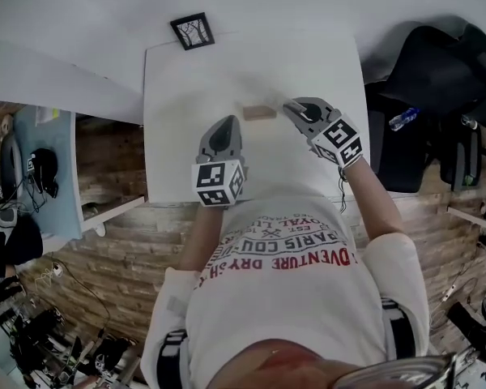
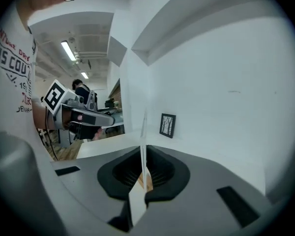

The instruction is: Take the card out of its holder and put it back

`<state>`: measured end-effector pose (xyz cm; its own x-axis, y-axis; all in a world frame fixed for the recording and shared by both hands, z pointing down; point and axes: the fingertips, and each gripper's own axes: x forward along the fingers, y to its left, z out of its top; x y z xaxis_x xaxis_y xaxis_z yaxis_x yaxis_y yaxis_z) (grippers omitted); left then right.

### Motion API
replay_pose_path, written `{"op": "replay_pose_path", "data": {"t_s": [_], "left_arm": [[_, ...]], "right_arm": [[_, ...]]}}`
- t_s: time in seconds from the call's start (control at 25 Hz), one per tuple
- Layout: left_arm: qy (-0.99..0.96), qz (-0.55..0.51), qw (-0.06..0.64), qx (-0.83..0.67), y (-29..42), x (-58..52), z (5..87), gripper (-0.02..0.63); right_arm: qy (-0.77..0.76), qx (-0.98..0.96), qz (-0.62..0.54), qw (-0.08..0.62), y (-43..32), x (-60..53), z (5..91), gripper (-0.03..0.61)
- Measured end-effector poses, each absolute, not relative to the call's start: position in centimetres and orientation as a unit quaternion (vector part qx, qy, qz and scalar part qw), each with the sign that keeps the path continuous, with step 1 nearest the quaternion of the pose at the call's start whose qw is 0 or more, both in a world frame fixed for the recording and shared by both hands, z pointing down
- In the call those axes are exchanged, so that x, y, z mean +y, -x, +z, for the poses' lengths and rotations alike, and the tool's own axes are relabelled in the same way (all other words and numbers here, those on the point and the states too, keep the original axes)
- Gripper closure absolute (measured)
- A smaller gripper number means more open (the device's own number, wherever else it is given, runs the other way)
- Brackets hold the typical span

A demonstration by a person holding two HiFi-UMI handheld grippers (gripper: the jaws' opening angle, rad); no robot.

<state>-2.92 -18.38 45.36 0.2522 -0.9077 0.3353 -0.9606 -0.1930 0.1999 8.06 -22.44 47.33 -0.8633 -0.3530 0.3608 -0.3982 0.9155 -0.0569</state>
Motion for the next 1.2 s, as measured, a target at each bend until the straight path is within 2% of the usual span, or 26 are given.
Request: {"op": "replay_pose_path", "data": {"t_s": [0.44,1.2], "left_arm": [[-0.788,0.09,0.153,-0.59,2.9,-17.2,44.2,0.589],[-0.803,0.081,0.15,-0.571,3.3,-16.1,43.8,0.589]], "right_arm": [[-0.402,-0.896,0.098,0.16,-11.7,-20.9,48.1,0.543],[-0.471,-0.862,0.124,0.141,-12.2,-18.8,48.4,0.543]]}}
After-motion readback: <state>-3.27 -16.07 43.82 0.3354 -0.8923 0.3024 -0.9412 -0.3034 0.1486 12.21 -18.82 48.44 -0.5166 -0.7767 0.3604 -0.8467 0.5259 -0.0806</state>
